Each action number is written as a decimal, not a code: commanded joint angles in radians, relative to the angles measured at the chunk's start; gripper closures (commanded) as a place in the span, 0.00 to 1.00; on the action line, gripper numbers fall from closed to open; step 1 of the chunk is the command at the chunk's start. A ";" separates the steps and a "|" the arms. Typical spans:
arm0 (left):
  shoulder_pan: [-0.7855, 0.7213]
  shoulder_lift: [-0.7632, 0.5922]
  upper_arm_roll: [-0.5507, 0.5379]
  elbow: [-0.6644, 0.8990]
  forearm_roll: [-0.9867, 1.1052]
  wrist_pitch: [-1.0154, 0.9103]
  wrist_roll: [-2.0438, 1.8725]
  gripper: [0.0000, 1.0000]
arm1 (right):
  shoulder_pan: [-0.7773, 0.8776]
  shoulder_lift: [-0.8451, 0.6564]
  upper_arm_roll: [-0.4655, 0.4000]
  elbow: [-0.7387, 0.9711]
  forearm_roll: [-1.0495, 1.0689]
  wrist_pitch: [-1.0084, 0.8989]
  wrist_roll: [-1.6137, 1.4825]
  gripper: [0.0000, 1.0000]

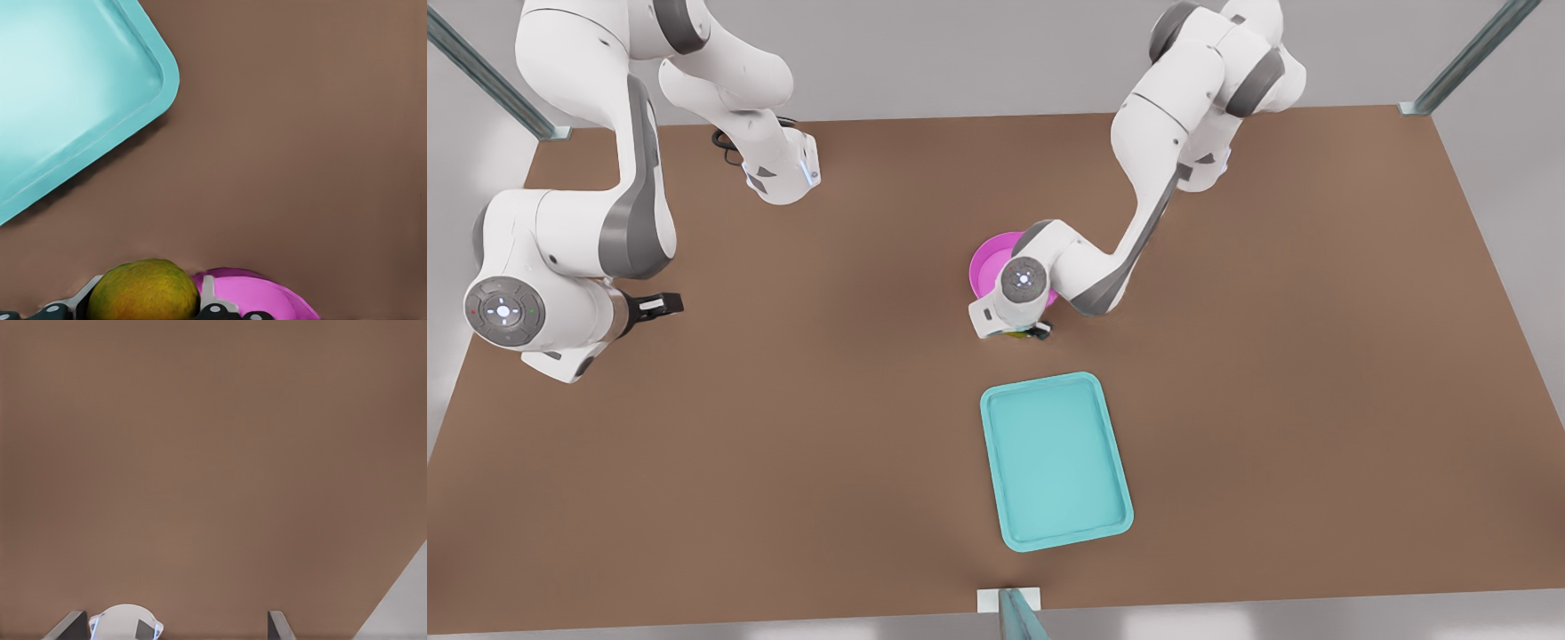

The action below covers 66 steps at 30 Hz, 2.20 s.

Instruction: Place the orange on the plate with the left arm and the plate on the tray with the right arm

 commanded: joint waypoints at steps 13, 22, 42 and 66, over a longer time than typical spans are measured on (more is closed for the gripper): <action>-0.050 0.014 -0.089 -0.122 -0.035 -0.231 -0.943 0.00 | -0.022 0.002 -0.002 -0.001 0.023 -0.001 0.000 0.00; -0.039 -0.293 0.749 0.325 -0.023 -0.952 0.212 0.00 | -0.033 -0.015 0.001 -0.315 0.234 0.354 -0.014 0.00; 0.648 -0.427 0.082 0.222 0.138 -0.763 0.426 0.00 | 0.565 0.067 0.121 -0.819 0.823 1.454 0.255 0.00; 0.650 -0.398 0.111 0.280 0.097 -0.794 0.423 0.00 | 0.782 0.268 0.123 -0.710 0.885 1.580 0.342 0.18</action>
